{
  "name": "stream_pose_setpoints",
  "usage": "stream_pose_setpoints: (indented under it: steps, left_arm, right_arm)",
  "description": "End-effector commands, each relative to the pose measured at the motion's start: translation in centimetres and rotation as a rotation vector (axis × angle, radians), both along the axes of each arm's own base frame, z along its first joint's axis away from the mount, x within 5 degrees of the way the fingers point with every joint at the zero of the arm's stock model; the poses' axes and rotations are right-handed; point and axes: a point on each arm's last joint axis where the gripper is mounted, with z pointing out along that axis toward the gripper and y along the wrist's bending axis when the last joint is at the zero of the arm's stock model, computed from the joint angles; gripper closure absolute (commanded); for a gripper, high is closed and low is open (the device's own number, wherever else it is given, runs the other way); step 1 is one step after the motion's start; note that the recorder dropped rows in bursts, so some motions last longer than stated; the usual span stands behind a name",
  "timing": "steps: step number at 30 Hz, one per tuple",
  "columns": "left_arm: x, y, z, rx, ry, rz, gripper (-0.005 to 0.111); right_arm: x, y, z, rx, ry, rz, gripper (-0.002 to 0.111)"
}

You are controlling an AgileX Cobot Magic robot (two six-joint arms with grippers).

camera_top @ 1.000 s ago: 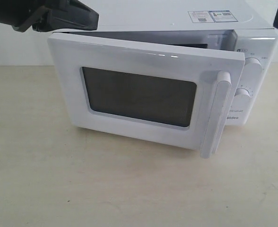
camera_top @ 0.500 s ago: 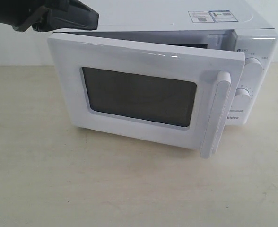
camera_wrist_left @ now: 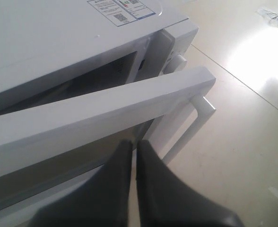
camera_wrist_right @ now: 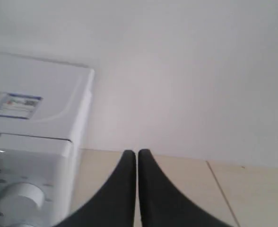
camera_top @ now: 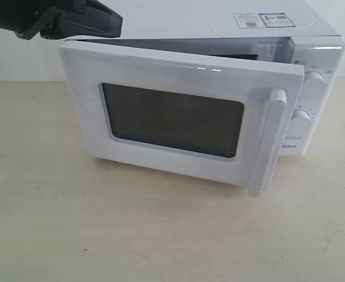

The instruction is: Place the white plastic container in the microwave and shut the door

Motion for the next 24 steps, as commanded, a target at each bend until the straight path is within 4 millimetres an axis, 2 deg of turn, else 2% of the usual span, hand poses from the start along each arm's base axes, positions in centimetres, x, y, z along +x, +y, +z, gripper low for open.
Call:
stream_pose_setpoints:
  steps: [1, 3, 4, 6, 8, 11, 16, 19, 24]
  left_arm:
    - [-0.2, 0.1, 0.7, -0.026, -0.017, 0.013, 0.102]
    - [-0.2, 0.1, 0.7, -0.026, -0.017, 0.013, 0.102]
    - [-0.2, 0.1, 0.7, -0.026, -0.017, 0.013, 0.102]
    - [-0.2, 0.1, 0.7, -0.026, -0.017, 0.013, 0.102]
    - [-0.2, 0.1, 0.7, -0.026, -0.017, 0.013, 0.102]
    - [-0.2, 0.1, 0.7, -0.026, -0.017, 0.013, 0.102]
    - [-0.2, 0.1, 0.7, -0.026, -0.017, 0.013, 0.102]
    - [-0.2, 0.1, 0.7, -0.026, -0.017, 0.013, 0.102]
    - [-0.2, 0.1, 0.7, -0.026, -0.017, 0.013, 0.102]
  right_arm:
    - [-0.8, -0.4, 0.0, 0.031, 0.250, -0.081, 0.108]
    - [-1.1, 1.3, -0.9, 0.164, 0.368, 0.046, 0.108]
    - [-1.4, 2.9, -1.3, 0.269, 0.428, 0.172, 0.108]
    - [-1.4, 5.0, -0.8, 0.369, 0.416, 0.359, 0.108]
    - [-0.7, 6.0, -0.5, 0.400, 0.367, 0.410, 0.108]
    - [1.2, 7.5, -2.0, 0.370, 0.441, 0.445, 0.108]
    - [3.4, 10.0, -3.1, 0.335, 0.407, 0.495, 0.108]
    - [4.9, 10.5, -4.4, 0.325, 0.433, 0.469, 0.108]
    - [5.9, 10.6, -4.8, 0.324, 0.401, 0.444, 0.108]
